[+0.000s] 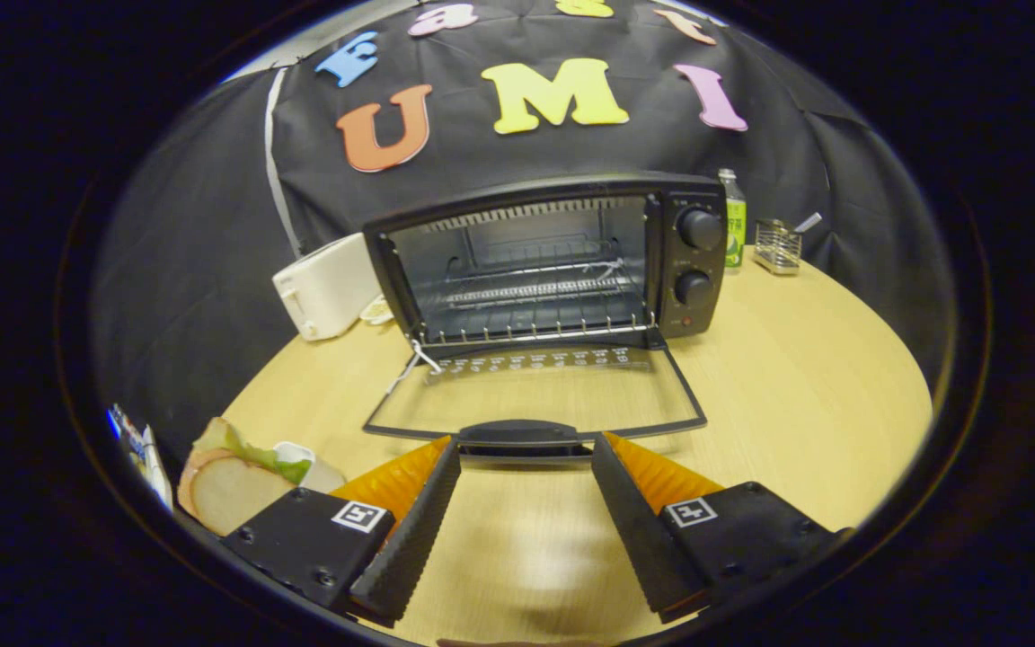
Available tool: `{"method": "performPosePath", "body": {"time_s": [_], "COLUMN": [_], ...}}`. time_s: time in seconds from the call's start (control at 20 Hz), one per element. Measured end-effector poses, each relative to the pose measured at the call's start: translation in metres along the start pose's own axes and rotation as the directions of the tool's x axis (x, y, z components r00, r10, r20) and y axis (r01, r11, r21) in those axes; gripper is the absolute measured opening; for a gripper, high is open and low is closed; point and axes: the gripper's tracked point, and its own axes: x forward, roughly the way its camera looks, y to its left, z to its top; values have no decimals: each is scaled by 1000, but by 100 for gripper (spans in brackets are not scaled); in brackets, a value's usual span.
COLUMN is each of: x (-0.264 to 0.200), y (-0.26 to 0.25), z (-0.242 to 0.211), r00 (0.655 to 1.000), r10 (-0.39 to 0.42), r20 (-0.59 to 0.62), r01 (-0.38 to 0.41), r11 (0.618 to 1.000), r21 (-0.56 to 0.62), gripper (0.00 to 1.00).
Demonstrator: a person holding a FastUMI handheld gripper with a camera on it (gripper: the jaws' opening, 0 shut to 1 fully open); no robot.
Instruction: Open the toaster oven, put the food inside, and close the toaster oven door.
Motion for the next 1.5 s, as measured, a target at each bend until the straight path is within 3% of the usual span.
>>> {"method": "performPosePath", "body": {"time_s": [0.25, 0.5, 0.7, 1.0, 1.1, 1.2, 1.25, 1.4, 1.5], "x": [-41, -76, -76, -66, -66, -72, -67, -55, -53], "y": [61, 132, 160, 166, 163, 160, 164, 172, 178], "z": [13, 12, -2, -25, -37, -50, -50, -47, -46], "r00": [985, 926, 901, 836, 777, 673, 667, 701, 715], "r10": [163, 322, 296, 140, 70, 6, 14, 36, 55], "r20": [-62, -196, -318, -531, -626, -739, -745, -712, -697], "r01": [-164, -326, -313, -203, -136, -83, -86, -110, -125], "r11": [986, 945, 950, 977, 989, 994, 994, 992, 991], "r21": [-14, 11, -2, -62, -58, -67, -59, -59, -50], "gripper": [96, 95, 92, 90, 89, 88, 87, 77, 60]}}
